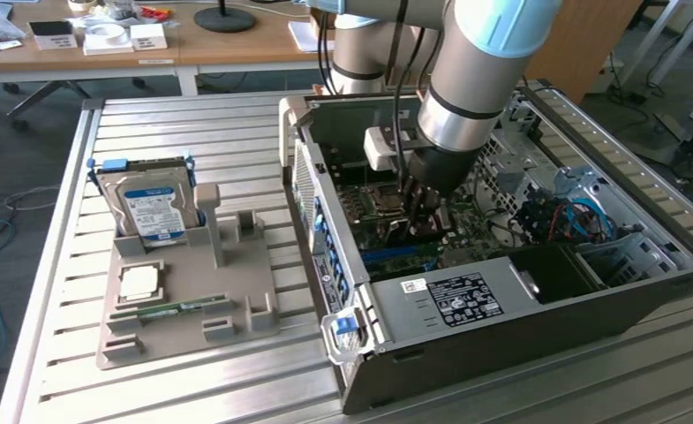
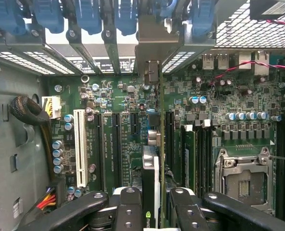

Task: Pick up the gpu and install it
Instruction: 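Insert the gpu into the slot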

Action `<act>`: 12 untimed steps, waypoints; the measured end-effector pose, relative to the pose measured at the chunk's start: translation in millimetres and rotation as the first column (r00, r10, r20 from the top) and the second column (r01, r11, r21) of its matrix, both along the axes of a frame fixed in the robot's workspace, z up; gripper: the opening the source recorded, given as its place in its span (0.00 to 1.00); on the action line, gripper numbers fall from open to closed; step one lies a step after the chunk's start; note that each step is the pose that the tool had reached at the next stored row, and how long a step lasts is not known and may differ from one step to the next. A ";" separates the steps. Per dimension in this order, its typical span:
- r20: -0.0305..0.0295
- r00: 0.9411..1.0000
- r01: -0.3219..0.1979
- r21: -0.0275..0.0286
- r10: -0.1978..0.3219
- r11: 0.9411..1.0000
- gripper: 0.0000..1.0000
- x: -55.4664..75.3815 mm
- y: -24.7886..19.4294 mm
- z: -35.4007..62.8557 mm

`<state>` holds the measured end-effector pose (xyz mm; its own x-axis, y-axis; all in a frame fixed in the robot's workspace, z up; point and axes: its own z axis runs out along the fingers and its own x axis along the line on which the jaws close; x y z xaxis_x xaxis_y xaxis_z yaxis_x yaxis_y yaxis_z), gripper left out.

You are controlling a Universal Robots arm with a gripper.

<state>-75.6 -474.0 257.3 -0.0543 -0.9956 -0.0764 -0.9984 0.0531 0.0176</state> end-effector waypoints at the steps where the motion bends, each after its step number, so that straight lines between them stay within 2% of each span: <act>1: 0.000 1.000 0.000 0.000 0.000 1.000 0.27 0.0 0.0 0.0; 12: 0.000 1.000 0.000 0.000 0.000 1.000 0.27 0.0 0.0 -3.5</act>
